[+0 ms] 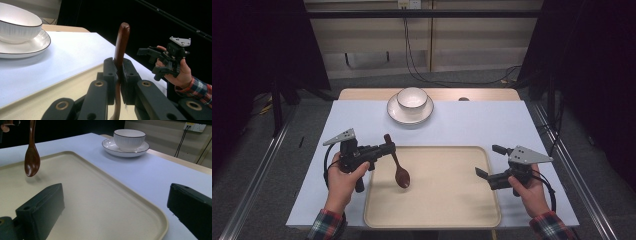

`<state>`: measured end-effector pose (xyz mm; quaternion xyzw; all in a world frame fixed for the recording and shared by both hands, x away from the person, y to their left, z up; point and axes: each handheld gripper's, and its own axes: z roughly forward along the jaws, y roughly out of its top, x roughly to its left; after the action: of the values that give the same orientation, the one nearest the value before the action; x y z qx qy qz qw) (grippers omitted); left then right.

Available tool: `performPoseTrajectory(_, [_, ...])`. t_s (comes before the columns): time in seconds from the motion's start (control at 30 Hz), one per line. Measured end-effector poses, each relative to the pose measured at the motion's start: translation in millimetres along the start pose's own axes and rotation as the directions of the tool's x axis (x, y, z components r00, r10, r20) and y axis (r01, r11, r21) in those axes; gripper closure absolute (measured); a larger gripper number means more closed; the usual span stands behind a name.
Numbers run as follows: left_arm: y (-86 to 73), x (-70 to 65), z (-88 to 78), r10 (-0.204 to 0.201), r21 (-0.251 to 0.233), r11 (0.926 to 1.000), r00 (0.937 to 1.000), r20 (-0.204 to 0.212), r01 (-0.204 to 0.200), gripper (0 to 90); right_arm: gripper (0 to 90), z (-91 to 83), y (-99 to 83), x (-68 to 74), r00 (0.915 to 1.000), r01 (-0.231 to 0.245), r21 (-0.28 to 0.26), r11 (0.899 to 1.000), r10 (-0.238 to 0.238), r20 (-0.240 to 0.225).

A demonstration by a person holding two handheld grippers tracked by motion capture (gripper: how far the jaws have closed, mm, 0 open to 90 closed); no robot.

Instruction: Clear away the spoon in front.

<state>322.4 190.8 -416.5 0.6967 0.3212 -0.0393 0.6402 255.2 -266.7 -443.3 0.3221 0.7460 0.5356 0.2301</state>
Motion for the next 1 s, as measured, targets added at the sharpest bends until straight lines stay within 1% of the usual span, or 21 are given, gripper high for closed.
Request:
performPoseTrajectory(0.07, [-0.3, -0.5, 0.1, -0.002, -0.001, 1.0, 1.0, 0.005, 0.002, 83.9, 0.8, 0.0, 0.0, 0.0, 1.0, 0.001, 0.003, 1.0, -0.001, -0.003])
performPoseTrajectory(0.2, [-1.6, -1.3, 0.0, 0.004, 0.005, 1.0, 1.0, -0.001, -0.004, 83.9, 0.8, 0.1, -0.1, 0.1, 1.0, 0.0, 0.006, 1.0, -0.001, 0.0])
performPoseTrajectory(0.27, [-2.7, -1.4, 0.4, -0.001, 0.006, 1.0, 1.0, 0.005, 0.001, 83.9, 0.8, 0.2, -0.1, -0.1, 1.0, 0.009, 0.007, 1.0, -0.009, -0.002])
performPoseTrajectory(0.3, [-3.3, -1.4, 0.6, 0.005, 0.011, 0.9999, 1.0, 0.005, -0.005, 83.9, 0.9, 0.3, -0.1, 0.0, 1.0, 0.008, 0.007, 1.0, -0.008, -0.002])
performPoseTrajectory(0.33, [-4.0, -2.1, 1.0, -0.003, 0.009, 1.0, 1.0, 0.002, 0.003, 83.9, 0.9, 0.3, -0.1, 0.1, 1.0, 0.005, 0.006, 1.0, -0.005, 0.0])
performPoseTrajectory(0.37, [-4.3, -1.8, 1.3, 0.0, 0.013, 0.9999, 1.0, 0.005, 0.0, 83.9, 0.9, 0.3, 0.0, -0.1, 1.0, 0.008, 0.007, 1.0, -0.008, -0.002])
performPoseTrajectory(0.4, [-4.7, -2.2, 1.7, -0.004, 0.016, 0.9999, 0.9999, 0.01, 0.004, 83.9, 0.9, 0.2, 0.0, 0.0, 1.0, 0.007, 0.006, 1.0, -0.007, -0.002])
performPoseTrajectory(0.43, [-5.2, -2.8, 2.1, -0.003, 0.018, 0.9998, 1.0, 0.005, 0.003, 83.9, 0.9, 0.2, 0.1, 0.1, 1.0, 0.005, 0.004, 1.0, -0.005, 0.001])
performPoseTrajectory(0.47, [-5.6, -2.4, 2.3, -0.001, 0.021, 0.9998, 0.9999, 0.011, 0.0, 83.9, 0.8, 0.1, 0.1, 0.2, 1.0, 0.004, 0.005, 1.0, -0.004, 0.002])
performPoseTrajectory(0.53, [-6.9, -3.2, 3.3, -0.006, 0.024, 0.9997, 0.9999, 0.011, 0.006, 83.9, 0.9, -0.3, 0.3, 0.1, 1.0, 0.001, 0.004, 1.0, -0.001, 0.001])
performPoseTrajectory(0.57, [-7.4, -3.2, 3.9, -0.002, 0.026, 0.9997, 1.0, 0.009, 0.002, 83.9, 0.9, -0.3, 0.3, -0.3, 1.0, 0.004, 0.002, 1.0, -0.004, 0.003])
performPoseTrajectory(0.6, [-8.0, -3.6, 4.8, -0.009, 0.025, 0.9997, 0.9998, 0.019, 0.009, 83.9, 0.9, -0.5, 0.4, -0.2, 1.0, 0.003, 0.002, 1.0, -0.004, 0.005])
performPoseTrajectory(0.63, [-8.2, -4.1, 5.3, -0.003, 0.031, 0.9995, 0.9999, 0.012, 0.002, 83.9, 0.9, -0.5, 0.4, -0.2, 1.0, 0.004, 0.002, 1.0, -0.004, 0.004])
performPoseTrajectory(0.67, [-8.7, -4.3, 6.1, -0.006, 0.032, 0.9995, 0.9998, 0.02, 0.006, 83.9, 0.9, -0.5, 0.5, -0.1, 1.0, 0.006, 0.002, 1.0, -0.006, 0.001])
performPoseTrajectory(0.7, [-8.8, -4.5, 6.4, -0.002, 0.038, 0.9993, 0.9998, 0.019, 0.001, 83.9, 0.9, -0.6, 0.5, 0.0, 1.0, 0.005, 0.002, 1.0, -0.005, 0.001])
performPoseTrajectory(0.77, [-9.3, -5.7, 7.3, -0.005, 0.033, 0.9994, 0.9999, 0.013, 0.004, 83.8, 0.9, -0.9, 0.7, 0.2, 1.0, 0.001, 0.004, 1.0, -0.001, 0.0])
performPoseTrajectory(0.93, [-10.8, -6.3, 7.8, -0.006, 0.045, 0.999, 0.9997, 0.024, 0.005, 83.9, 0.9, -1.3, 0.8, 0.1, 1.0, 0.006, 0.005, 1.0, -0.006, 0.004])
performPoseTrajectory(0.97, [-11.8, -7.0, 8.5, -0.01, 0.041, 0.9991, 0.9998, 0.018, 0.009, 83.8, 0.9, -1.7, 0.9, 0.1, 1.0, 0.006, 0.006, 1.0, -0.006, 0.003])
performPoseTrajectory(1.0, [-12.3, -6.7, 8.9, -0.011, 0.042, 0.999, 0.9994, 0.032, 0.01, 83.9, 0.9, -1.7, 0.9, 0.1, 1.0, 0.006, 0.005, 1.0, -0.006, 0.003])
